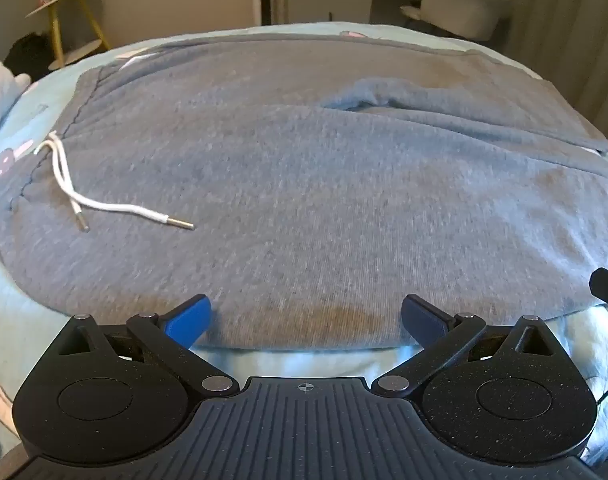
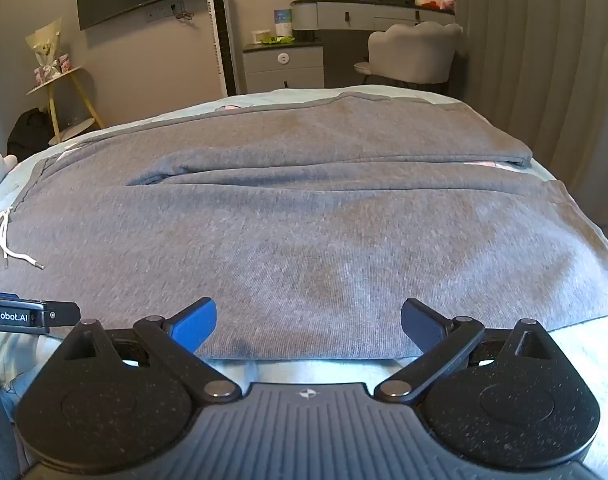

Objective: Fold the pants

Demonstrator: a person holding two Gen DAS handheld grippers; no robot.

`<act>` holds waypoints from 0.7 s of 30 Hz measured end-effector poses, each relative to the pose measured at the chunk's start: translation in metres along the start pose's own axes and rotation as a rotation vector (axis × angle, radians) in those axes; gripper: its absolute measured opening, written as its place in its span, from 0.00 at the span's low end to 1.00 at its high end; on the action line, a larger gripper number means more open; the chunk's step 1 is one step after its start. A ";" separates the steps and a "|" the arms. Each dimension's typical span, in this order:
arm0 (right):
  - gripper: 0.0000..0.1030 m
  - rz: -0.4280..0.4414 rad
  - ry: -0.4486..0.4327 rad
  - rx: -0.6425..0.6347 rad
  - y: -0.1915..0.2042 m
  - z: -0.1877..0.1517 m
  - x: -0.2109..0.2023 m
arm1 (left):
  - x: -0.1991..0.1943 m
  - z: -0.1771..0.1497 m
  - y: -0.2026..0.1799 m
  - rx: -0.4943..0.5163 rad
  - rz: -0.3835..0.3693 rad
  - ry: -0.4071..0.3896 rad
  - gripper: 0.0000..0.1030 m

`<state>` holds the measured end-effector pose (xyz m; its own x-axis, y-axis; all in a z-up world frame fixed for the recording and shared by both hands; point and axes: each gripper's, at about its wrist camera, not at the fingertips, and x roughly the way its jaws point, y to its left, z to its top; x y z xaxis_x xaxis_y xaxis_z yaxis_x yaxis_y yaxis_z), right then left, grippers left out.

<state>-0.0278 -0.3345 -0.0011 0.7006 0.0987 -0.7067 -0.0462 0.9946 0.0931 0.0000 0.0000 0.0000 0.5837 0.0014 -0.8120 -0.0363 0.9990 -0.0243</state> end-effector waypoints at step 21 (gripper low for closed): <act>0.96 0.003 -0.002 0.004 -0.002 0.000 0.002 | 0.002 0.000 0.002 -0.010 0.012 0.016 1.00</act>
<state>-0.0262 -0.3364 -0.0031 0.7016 0.1018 -0.7053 -0.0456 0.9941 0.0982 0.0012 0.0024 -0.0022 0.5698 0.0122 -0.8217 -0.0513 0.9985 -0.0208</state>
